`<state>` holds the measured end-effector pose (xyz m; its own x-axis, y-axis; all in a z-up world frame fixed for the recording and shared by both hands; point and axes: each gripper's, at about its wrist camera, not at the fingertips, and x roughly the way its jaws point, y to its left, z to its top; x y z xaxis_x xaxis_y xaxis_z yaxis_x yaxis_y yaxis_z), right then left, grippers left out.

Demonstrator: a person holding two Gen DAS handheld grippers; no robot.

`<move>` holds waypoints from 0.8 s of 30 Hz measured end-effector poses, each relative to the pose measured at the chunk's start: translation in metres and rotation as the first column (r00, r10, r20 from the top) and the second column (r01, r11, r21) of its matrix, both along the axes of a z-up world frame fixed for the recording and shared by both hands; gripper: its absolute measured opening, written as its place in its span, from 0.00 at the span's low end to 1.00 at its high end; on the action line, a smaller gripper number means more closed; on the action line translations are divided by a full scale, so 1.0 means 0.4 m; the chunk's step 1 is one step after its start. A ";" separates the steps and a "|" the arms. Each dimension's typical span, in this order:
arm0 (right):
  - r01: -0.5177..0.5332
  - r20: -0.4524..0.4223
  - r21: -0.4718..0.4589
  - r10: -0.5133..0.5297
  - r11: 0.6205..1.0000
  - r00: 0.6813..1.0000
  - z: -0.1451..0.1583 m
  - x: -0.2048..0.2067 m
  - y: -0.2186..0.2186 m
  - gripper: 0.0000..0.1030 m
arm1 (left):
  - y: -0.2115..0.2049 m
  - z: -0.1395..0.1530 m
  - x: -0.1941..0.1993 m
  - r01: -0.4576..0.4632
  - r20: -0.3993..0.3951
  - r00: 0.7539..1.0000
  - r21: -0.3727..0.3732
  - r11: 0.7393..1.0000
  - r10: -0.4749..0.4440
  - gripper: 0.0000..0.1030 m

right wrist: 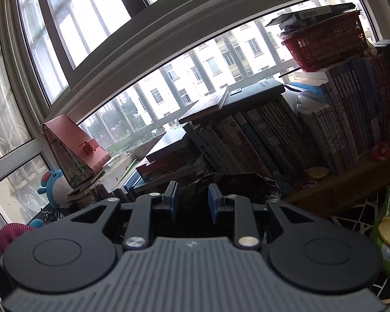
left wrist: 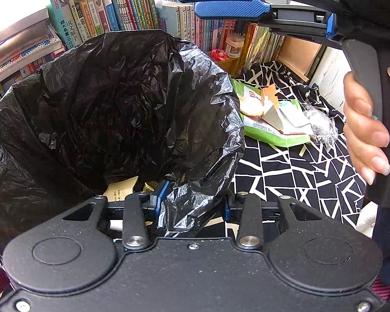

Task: Collect trash
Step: 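Move the right tool back to the torn white paper on the green bag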

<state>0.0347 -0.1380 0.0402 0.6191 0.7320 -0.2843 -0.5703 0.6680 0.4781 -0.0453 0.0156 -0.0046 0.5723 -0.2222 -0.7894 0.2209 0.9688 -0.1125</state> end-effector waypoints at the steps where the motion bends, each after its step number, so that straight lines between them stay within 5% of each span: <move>1: 0.002 -0.001 -0.001 -0.002 1.000 1.000 -0.001 0.001 -0.001 0.34 | 0.000 0.000 0.000 0.000 0.000 1.000 0.000 1.000 0.000 0.36; 16: 0.172 -0.038 -0.045 -0.174 0.984 0.984 -0.027 0.039 -0.052 0.75 | -0.001 -0.001 -0.001 0.000 0.001 1.000 0.000 1.000 0.000 0.36; 24: 0.395 -0.069 -0.156 -0.409 0.905 0.910 -0.063 0.095 -0.152 0.89 | -0.001 -0.001 -0.001 0.000 0.000 1.000 0.000 1.000 0.000 0.36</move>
<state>0.0729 -0.1989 0.0151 0.8166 0.3766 -0.4374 -0.1941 0.8929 0.4063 -0.0456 0.0152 -0.0049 0.5727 -0.2220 -0.7891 0.2209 0.9688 -0.1123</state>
